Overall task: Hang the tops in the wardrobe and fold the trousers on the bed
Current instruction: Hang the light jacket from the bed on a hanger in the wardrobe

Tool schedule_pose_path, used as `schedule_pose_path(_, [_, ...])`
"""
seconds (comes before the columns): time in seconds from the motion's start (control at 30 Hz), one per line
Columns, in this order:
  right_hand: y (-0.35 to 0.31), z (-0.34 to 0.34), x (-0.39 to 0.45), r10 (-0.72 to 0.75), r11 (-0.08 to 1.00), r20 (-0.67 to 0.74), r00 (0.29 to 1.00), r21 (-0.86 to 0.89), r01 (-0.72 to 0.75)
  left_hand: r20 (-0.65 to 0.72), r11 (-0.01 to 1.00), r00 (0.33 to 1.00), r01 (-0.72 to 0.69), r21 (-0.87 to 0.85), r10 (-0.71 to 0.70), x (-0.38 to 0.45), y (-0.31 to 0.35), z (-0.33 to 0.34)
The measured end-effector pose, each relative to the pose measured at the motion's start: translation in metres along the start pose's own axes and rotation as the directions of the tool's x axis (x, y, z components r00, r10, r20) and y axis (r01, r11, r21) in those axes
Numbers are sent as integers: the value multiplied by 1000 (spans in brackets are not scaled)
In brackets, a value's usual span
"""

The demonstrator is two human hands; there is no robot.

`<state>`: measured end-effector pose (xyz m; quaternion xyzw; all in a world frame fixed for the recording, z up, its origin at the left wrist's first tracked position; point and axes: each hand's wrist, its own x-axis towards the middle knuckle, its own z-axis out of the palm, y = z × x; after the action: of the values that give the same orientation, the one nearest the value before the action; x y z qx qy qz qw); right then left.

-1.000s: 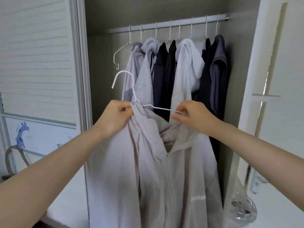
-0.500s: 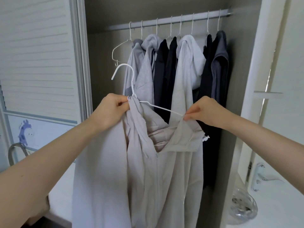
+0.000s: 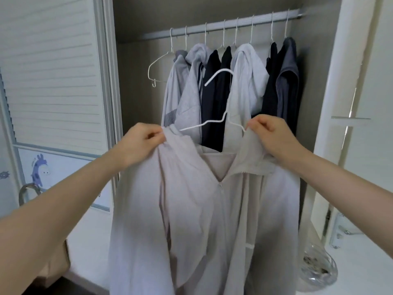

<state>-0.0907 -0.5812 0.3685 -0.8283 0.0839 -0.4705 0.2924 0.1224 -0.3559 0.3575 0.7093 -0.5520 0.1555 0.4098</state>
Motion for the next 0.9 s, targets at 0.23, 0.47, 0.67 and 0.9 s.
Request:
schedule_pose_path(0.23, [7, -25, 13, 123, 983, 204, 971, -161, -90, -145, 897, 950, 202, -394, -277, -5, -29, -9])
schedule_pose_path(0.47, [14, -28, 3, 188, 977, 383, 904, 25, -214, -44, 815, 938, 276, -509, -345, -4, -39, -33])
schedule_pose_path(0.67, [-4, -30, -3, 202, 920, 270, 941, 277, -277, -95, 806, 886, 362, -469, -453, -5, -52, -58])
schedule_pose_path(0.9, [-19, -15, -3, 274, 881, 246, 930, 324, -345, -5, 970, 981, 191, -152, -194, 5, -34, -54])
